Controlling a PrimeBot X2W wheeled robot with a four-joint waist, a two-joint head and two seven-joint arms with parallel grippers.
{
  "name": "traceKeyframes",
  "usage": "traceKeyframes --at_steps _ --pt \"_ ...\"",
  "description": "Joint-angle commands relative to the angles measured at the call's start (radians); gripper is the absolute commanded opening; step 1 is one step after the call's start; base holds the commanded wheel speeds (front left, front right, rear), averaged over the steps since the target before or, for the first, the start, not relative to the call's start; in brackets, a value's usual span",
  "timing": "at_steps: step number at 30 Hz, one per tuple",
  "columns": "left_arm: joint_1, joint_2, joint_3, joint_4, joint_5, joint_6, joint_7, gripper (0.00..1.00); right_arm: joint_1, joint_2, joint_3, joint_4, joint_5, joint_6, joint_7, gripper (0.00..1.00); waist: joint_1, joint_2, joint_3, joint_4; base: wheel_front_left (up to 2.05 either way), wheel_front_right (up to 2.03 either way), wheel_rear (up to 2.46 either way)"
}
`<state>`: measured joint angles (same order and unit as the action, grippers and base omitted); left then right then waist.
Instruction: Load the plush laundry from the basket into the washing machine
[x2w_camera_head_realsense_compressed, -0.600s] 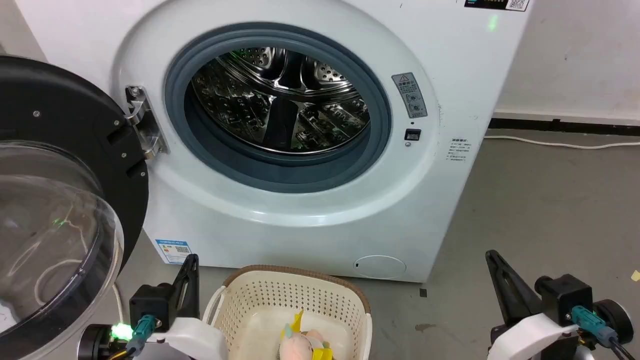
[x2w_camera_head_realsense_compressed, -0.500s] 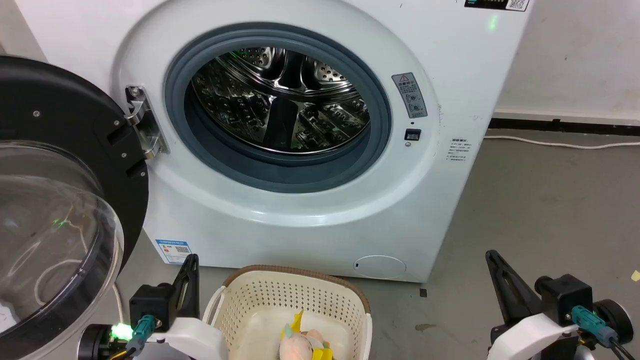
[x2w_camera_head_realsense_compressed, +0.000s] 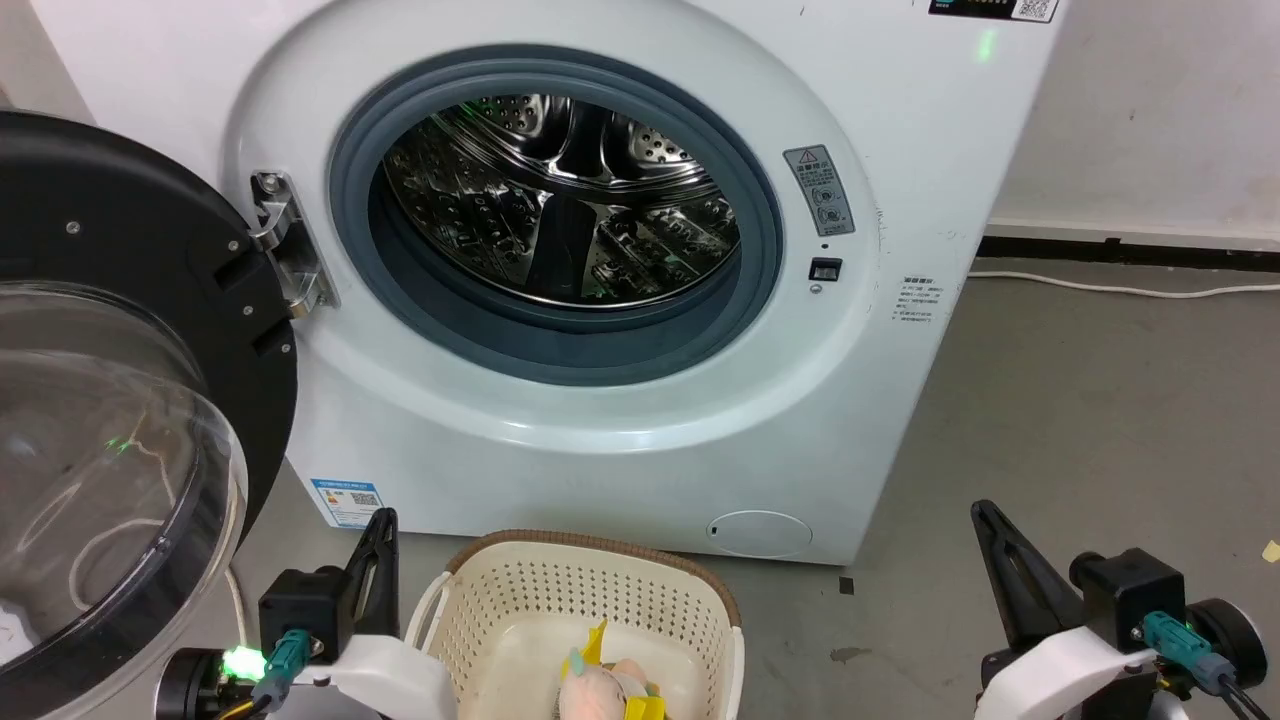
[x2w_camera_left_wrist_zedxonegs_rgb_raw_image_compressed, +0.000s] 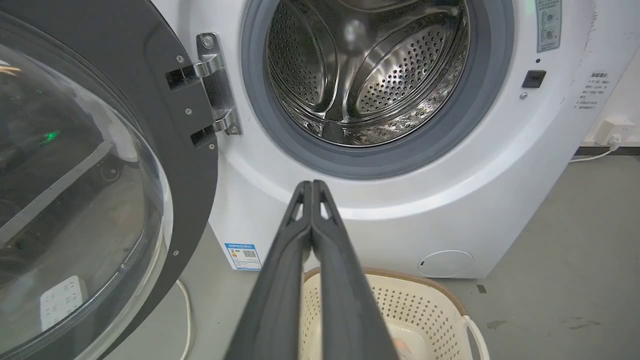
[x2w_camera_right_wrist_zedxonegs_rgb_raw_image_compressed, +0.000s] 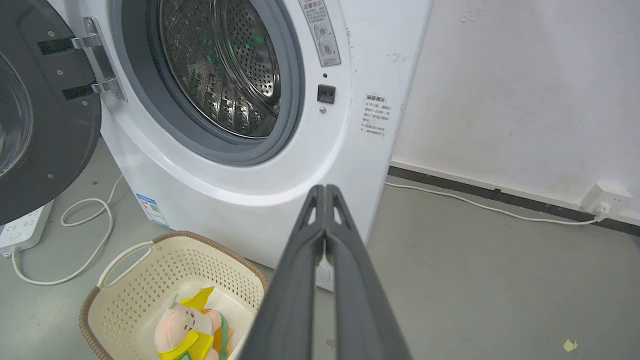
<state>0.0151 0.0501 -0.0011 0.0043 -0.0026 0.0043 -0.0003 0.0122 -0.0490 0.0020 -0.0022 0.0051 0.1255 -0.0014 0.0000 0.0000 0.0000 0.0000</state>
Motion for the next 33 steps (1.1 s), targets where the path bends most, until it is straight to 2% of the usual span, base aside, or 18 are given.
traceKeyframes --at_steps 1,18,19,33 --pt "-0.015 0.0 0.001 -0.004 0.003 -0.004 0.0 0.0 -0.012 -0.001 -0.002 0.002 -0.005 0.005 0.001 0.0 0.0 0.0 0.0 0.0 0.0 0.0 0.0" --pt "-0.015 0.0 0.001 -0.004 0.003 -0.004 0.0 0.0 -0.012 -0.001 -0.002 0.002 -0.005 0.005 0.001 0.0 0.0 0.0 0.0 0.0 0.0 0.0 0.0" --pt "0.0 0.0 0.0 0.0 0.0 0.0 0.0 1.0 0.0 0.0 0.0 0.0 0.0 0.0 0.0 1.0 0.0 0.0 0.0 0.0 0.0 0.0 0.0" --pt "-0.002 0.0 -0.025 0.002 0.0 0.005 -0.019 1.0 0.004 0.0 -0.009 -0.005 0.013 -0.001 -0.019 1.0 0.0 0.0 0.01 -0.002 0.0 0.0 0.0"
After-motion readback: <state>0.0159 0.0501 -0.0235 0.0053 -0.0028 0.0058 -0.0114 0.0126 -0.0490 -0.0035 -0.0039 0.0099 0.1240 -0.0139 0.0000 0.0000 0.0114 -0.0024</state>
